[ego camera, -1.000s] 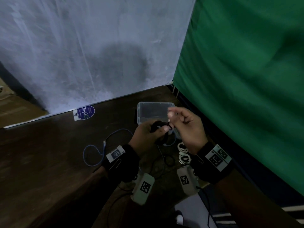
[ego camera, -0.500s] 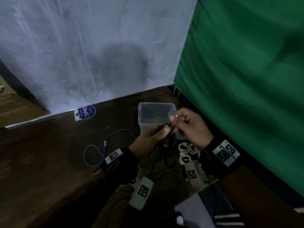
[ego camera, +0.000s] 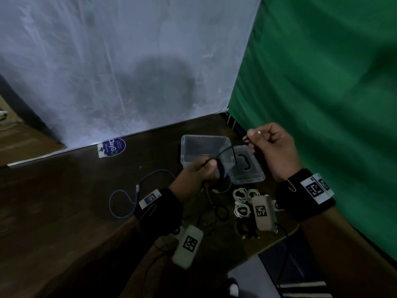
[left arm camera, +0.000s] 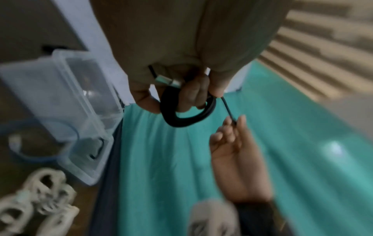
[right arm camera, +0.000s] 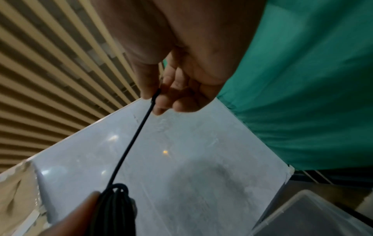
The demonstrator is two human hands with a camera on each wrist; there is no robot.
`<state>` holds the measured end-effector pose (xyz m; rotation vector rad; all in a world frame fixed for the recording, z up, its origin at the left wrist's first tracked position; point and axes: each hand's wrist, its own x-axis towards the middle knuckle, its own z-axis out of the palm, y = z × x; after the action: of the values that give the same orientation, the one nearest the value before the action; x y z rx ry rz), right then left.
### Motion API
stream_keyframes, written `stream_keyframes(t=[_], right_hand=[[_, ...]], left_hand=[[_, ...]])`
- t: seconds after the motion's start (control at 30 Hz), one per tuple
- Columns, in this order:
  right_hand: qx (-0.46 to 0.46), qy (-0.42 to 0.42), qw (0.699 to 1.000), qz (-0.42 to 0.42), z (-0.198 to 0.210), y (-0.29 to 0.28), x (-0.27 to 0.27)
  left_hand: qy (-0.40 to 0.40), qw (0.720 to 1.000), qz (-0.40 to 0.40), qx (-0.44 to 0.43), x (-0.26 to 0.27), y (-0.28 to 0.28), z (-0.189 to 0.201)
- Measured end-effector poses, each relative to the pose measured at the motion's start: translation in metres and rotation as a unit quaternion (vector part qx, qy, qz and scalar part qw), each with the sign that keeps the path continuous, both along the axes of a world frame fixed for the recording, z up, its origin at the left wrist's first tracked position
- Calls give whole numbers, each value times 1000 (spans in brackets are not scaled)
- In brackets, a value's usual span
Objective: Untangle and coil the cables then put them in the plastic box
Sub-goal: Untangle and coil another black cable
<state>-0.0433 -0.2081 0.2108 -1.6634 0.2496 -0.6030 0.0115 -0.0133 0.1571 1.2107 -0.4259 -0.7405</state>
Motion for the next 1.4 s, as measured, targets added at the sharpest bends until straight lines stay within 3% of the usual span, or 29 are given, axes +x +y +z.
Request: stream_keyframes(t=[0.13, 0.23, 0.37, 0.5, 0.6, 0.7, 0.97, 1.27, 1.4], right_hand=[[-64, 63, 992, 93, -16, -2, -8], [-72, 98, 987, 106, -33, 15, -11], [42, 111, 988, 95, -42, 35, -6], [175, 156, 967, 99, -43, 43, -1], [136, 220, 954, 151, -48, 46, -4], [137, 212, 947, 199, -58, 55, -7], [145, 167, 965, 142, -59, 56, -6], [136, 262, 937, 188, -74, 56, -7], [24, 252, 958, 133, -92, 49, -8]], left_hand=[[35, 997, 18, -71, 15, 1, 0], [23, 998, -16, -60, 25, 4, -1], [30, 998, -29, -38, 30, 4, -6], [37, 999, -8, -10, 30, 6, -15], [20, 1000, -2, -10, 28, 7, -18], [-3, 1000, 23, 9, 30, 5, -18], [-68, 997, -4, 25, 33, 9, -21], [-106, 990, 45, 77, 38, 1, -42], [-137, 985, 55, 84, 39, -5, -54]])
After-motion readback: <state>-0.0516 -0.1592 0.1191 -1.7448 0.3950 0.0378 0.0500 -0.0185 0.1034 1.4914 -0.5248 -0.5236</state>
